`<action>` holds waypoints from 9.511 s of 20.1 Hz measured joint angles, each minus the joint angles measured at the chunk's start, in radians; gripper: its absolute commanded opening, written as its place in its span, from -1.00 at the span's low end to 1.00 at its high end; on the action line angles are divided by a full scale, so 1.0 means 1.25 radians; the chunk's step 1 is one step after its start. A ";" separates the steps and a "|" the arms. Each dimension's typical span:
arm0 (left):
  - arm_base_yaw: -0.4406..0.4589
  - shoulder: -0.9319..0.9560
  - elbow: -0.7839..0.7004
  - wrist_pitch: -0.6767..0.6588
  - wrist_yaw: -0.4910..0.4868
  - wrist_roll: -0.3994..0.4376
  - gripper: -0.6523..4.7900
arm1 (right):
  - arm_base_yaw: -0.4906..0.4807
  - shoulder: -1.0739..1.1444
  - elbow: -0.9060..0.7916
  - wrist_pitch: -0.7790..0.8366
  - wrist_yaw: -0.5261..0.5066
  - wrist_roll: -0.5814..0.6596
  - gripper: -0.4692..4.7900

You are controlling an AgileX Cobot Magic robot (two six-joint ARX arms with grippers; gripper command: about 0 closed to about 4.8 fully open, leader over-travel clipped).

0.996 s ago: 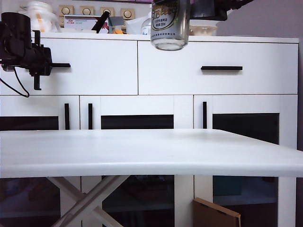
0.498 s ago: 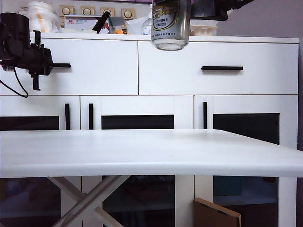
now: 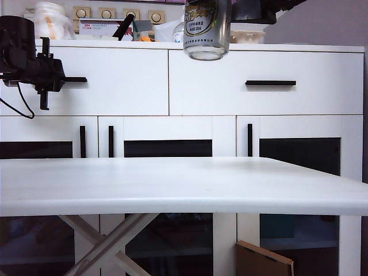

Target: Pick up a can of beer from the white table, open the left drawer, place the beer inside the drawer, and finally close the drawer.

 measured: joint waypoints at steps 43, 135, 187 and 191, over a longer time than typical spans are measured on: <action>-0.003 -0.467 -0.799 0.419 0.005 0.013 -0.78 | -0.004 -0.025 0.021 -0.012 0.025 -0.003 -0.19; -0.005 -1.403 -0.874 -0.396 0.283 0.672 -0.78 | 0.080 0.490 0.807 -0.067 0.014 -0.003 -0.02; -0.004 -1.323 -0.665 -0.711 0.069 1.022 -0.78 | 0.140 0.459 1.080 -0.842 0.119 -0.072 -0.83; -0.004 -1.322 -0.665 -0.753 0.059 1.049 -0.78 | 0.162 0.460 1.055 -0.877 0.114 -0.074 -0.83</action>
